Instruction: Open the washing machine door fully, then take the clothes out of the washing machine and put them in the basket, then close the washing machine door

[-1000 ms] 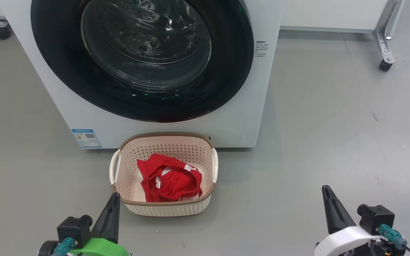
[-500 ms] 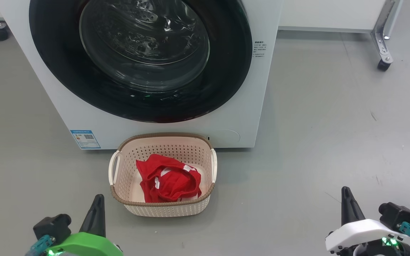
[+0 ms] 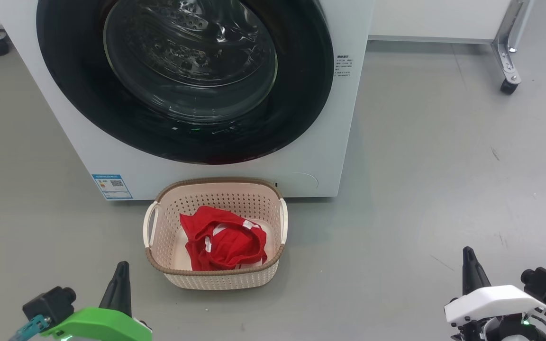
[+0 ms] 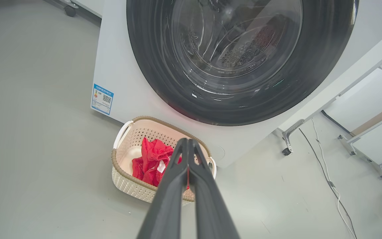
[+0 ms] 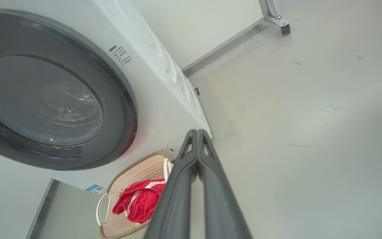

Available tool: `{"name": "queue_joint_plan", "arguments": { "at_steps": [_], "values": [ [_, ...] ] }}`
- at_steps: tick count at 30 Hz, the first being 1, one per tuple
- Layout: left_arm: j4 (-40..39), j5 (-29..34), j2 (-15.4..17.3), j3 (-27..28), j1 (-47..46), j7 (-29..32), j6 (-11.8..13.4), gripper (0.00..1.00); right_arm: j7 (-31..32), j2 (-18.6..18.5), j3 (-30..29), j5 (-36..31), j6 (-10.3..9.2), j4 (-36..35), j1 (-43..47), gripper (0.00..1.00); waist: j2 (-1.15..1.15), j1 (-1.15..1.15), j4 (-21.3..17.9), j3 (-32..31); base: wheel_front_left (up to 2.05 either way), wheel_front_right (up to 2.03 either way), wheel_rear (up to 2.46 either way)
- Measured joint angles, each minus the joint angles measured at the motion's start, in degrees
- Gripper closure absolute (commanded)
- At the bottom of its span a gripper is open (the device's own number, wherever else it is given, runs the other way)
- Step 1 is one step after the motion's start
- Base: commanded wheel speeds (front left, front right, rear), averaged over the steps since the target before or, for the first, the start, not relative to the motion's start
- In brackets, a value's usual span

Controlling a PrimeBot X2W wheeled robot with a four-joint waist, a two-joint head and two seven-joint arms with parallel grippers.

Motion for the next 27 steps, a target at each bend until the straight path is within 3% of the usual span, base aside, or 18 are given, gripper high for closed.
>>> {"name": "queue_joint_plan", "arguments": {
  "at_steps": [27],
  "values": [
    [1.13,-18.98,-0.77,5.44,-1.43,4.33,-2.68,1.0,5.33,-0.08,-3.97,20.52,1.26,-0.08,-1.94,1.0,0.0,0.0,-0.51,-0.18,0.0,0.0,0.0]
  ]
}}
